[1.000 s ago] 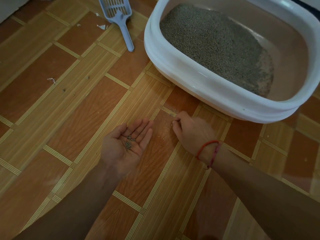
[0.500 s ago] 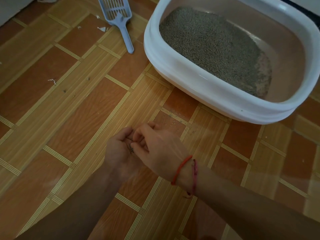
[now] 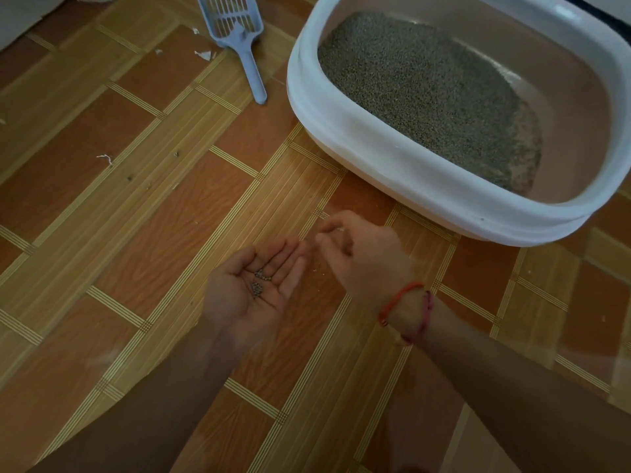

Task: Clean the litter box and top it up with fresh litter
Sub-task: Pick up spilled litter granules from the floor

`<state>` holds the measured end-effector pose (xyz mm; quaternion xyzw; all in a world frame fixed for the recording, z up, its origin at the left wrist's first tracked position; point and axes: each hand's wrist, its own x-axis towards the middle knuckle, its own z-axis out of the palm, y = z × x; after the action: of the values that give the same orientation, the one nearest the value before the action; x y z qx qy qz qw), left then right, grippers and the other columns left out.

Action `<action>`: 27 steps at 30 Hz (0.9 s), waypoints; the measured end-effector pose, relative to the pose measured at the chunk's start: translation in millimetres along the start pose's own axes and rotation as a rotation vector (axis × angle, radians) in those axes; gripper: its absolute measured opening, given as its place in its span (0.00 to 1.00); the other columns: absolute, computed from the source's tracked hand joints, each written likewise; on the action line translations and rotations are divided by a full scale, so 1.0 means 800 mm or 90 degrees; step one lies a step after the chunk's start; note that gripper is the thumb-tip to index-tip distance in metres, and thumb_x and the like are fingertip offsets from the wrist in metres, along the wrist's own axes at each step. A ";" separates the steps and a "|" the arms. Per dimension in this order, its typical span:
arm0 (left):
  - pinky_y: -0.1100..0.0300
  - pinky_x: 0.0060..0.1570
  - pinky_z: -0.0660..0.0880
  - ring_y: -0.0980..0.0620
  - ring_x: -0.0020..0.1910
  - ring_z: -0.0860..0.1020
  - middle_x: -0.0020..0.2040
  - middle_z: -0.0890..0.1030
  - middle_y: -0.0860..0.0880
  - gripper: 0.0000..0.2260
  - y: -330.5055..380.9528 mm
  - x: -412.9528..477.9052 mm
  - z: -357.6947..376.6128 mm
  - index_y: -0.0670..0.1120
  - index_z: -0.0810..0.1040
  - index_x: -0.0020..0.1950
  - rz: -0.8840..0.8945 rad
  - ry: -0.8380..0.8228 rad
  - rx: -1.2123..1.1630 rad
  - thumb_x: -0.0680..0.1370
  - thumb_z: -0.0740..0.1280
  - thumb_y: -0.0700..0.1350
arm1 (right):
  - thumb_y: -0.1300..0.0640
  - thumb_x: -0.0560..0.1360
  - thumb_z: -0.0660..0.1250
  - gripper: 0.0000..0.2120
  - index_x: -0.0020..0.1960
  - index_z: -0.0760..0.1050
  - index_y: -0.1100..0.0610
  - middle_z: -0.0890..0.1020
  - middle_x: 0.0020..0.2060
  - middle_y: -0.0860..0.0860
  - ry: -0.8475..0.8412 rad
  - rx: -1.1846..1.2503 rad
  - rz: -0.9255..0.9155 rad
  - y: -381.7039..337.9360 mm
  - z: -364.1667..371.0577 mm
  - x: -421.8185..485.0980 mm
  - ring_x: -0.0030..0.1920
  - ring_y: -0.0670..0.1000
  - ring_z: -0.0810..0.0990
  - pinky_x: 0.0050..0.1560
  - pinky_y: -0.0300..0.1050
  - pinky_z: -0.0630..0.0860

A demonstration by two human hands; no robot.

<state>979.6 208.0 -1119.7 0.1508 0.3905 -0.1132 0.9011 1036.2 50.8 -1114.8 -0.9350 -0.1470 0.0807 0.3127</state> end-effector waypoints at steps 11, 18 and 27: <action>0.45 0.54 0.80 0.39 0.53 0.85 0.52 0.85 0.36 0.23 0.002 0.003 0.002 0.32 0.84 0.42 0.000 0.014 -0.010 0.84 0.56 0.45 | 0.47 0.77 0.66 0.06 0.49 0.81 0.46 0.81 0.40 0.39 -0.037 -0.079 0.081 0.052 0.003 0.036 0.42 0.41 0.78 0.43 0.36 0.76; 0.45 0.54 0.80 0.39 0.53 0.85 0.52 0.85 0.36 0.24 0.002 0.005 0.000 0.33 0.85 0.41 0.000 0.009 -0.013 0.84 0.55 0.45 | 0.48 0.78 0.65 0.07 0.47 0.81 0.47 0.81 0.37 0.40 -0.053 -0.109 0.064 0.056 0.012 0.043 0.40 0.43 0.79 0.42 0.43 0.79; 0.45 0.55 0.80 0.39 0.55 0.84 0.52 0.85 0.36 0.24 0.002 0.006 -0.001 0.33 0.85 0.42 0.000 0.001 -0.013 0.84 0.55 0.45 | 0.50 0.79 0.60 0.09 0.50 0.78 0.51 0.82 0.38 0.48 -0.087 -0.173 0.050 0.045 0.010 0.043 0.39 0.51 0.80 0.39 0.50 0.79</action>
<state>982.5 209.3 -1123.7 0.1419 0.3925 -0.1094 0.9021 1075.0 39.6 -1145.1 -0.9660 -0.1407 0.1357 0.1693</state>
